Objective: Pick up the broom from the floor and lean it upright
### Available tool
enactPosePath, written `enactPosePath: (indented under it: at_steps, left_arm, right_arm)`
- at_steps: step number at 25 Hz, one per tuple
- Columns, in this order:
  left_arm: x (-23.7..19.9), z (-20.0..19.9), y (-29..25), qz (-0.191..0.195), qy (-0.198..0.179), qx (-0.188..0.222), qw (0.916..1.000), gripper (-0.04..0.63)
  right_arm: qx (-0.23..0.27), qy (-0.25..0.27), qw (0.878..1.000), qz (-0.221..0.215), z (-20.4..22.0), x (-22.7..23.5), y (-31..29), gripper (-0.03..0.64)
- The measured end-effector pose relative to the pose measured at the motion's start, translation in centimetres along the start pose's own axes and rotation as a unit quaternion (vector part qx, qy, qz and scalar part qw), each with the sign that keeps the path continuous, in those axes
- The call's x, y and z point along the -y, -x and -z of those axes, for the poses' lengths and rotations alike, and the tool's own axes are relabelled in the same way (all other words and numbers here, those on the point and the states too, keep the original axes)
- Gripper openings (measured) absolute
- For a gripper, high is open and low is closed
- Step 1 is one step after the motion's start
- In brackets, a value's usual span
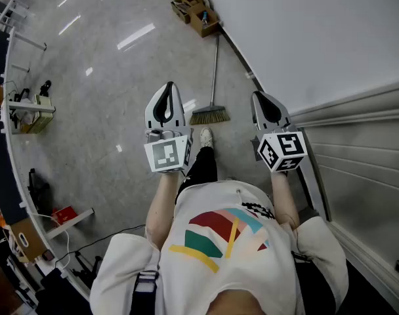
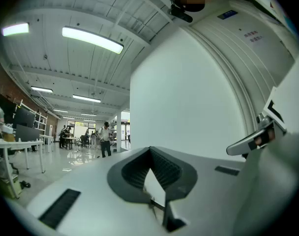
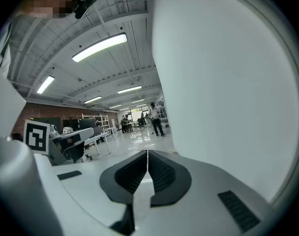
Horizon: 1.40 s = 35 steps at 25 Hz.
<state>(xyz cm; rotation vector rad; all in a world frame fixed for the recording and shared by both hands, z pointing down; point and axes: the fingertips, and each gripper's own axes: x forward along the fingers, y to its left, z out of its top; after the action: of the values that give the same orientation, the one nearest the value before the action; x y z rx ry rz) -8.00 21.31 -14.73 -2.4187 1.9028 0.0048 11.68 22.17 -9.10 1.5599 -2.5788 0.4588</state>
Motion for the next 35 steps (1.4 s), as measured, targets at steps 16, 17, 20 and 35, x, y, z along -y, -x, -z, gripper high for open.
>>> enactPosePath:
  at_steps: [16,17,20,35]
  left_arm:
    - [-7.1,5.6,-19.4,0.041,0.012,-0.054,0.9976,0.044]
    - [-7.1,6.2,-20.0,0.04,0.012,-0.061,0.9973,0.044]
    - [-7.2,9.5,-21.8,0.042,0.003,-0.081,0.9958,0.044]
    - [-12.8,59.0,-32.0,-0.005,0.055,-0.041,0.9977,0.044]
  right_arm:
    - [-0.042,-0.037,0.998,-0.004,-2.3,5.4,-21.4,0.017]
    - [-0.047,-0.03,0.998,-0.002,-1.9,6.1,-22.5,0.022]
    - [-0.049,-0.029,0.998,-0.002,0.1,8.2,-26.3,0.242]
    - [-0.173,-0.181,0.968,0.005,47.9,21.3,-54.0,0.245]
